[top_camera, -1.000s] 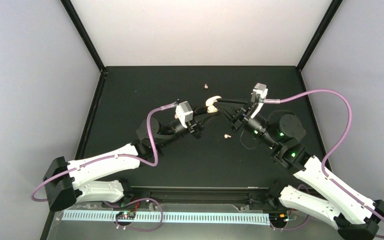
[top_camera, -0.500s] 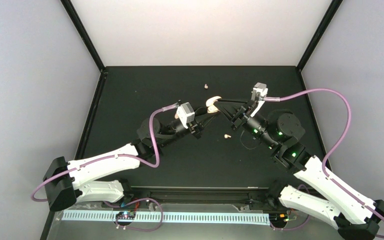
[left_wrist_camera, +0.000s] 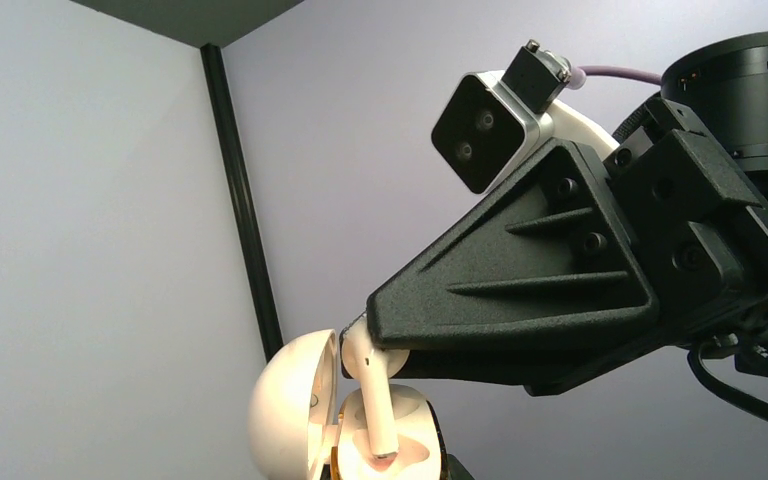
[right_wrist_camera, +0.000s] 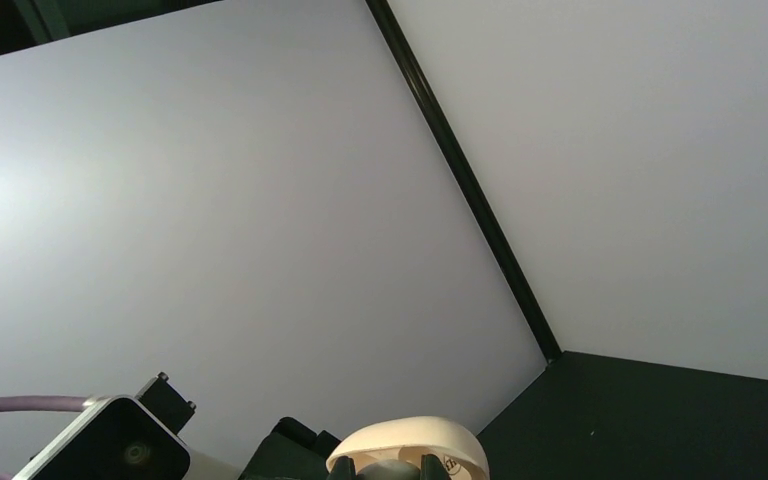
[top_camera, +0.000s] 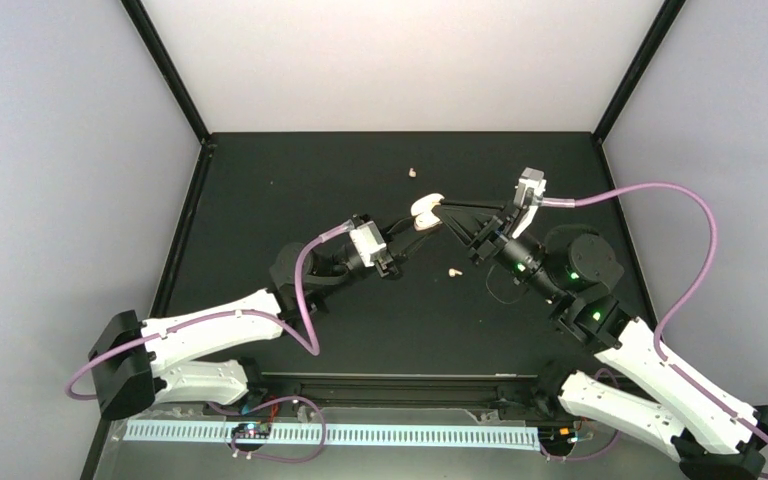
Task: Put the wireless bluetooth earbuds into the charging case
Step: Place the earbud in the charging case.
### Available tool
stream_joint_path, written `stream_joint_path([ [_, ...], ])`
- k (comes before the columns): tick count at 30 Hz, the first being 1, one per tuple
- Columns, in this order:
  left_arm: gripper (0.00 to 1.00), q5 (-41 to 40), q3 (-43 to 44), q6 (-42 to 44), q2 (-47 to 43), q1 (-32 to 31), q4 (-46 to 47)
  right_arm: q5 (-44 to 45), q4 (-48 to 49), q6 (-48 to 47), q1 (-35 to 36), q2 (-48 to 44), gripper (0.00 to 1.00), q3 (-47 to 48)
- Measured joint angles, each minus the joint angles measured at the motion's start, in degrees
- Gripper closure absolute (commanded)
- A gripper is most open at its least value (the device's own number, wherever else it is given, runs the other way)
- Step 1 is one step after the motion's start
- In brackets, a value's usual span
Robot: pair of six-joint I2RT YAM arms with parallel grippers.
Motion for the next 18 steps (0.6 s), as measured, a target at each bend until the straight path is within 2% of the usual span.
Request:
stream_joint_path([
  [18,0.99,1.3,0.0,2.1,1.3,0.0,4.4,-1.8,1.7,-0.6,0.0,-0.3,0.99,0.0],
])
